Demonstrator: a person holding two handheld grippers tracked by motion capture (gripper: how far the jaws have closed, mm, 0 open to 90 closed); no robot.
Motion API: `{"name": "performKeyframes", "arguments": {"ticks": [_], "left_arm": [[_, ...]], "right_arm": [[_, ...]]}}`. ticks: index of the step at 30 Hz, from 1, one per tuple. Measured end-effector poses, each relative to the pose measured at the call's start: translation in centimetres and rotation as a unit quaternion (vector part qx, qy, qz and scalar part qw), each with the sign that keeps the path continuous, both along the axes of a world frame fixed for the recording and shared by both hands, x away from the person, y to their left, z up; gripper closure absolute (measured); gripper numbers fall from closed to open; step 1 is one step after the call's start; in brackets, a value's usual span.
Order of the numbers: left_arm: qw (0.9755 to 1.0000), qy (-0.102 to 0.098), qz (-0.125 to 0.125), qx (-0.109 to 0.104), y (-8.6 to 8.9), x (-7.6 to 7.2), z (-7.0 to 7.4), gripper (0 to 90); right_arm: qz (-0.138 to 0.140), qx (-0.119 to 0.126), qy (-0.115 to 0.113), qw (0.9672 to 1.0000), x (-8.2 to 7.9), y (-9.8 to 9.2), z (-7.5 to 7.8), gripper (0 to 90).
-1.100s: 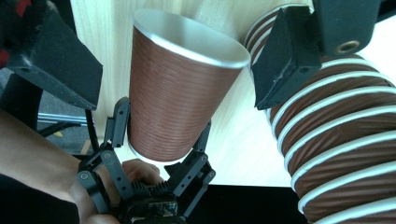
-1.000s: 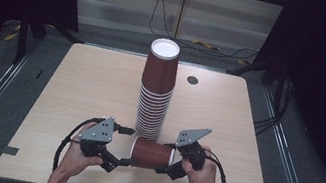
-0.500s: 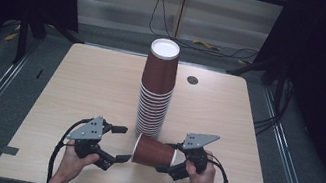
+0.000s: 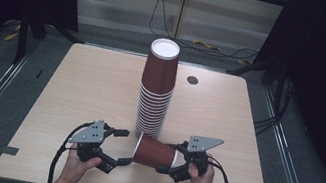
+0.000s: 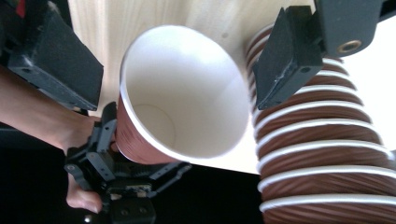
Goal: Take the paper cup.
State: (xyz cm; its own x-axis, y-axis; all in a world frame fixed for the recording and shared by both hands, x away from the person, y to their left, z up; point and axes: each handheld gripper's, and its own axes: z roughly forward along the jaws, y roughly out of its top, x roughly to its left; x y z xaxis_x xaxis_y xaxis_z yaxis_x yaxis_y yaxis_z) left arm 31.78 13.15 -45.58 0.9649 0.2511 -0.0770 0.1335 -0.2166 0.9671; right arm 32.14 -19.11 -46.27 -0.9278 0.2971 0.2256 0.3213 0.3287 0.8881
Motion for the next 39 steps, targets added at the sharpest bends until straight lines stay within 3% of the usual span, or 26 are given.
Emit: {"name": "performKeyframes", "arguments": {"ticks": [10,14,19,29,39], "left_arm": [[0.9999,0.012,-0.006,0.007,-0.7,0.4,-0.6,14.5],[0.9998,0.01,-0.011,0.013,-1.1,0.5,-0.8,14.1],[0.9995,0.01,-0.008,0.027,-1.8,0.8,-1.1,3.3],[0.9992,0.002,-0.024,0.033,-2.7,1.1,-1.3,1.3],[0.9991,0.006,-0.034,0.026,-3.2,1.1,-1.3,0.0]], "right_arm": [[0.013,0.024,-0.01,0.9996,-0.1,0.2,0.2,20.9],[0.015,0.017,-0.01,0.9997,0.0,0.4,0.2,20.9],[0.019,0.009,-0.011,0.9997,-0.1,0.7,0.3,20.9],[0.027,0.002,-0.013,0.9996,0.0,1.3,0.5,20.9],[0.035,-0.002,-0.015,0.9993,0.1,1.8,0.6,20.8]]}}
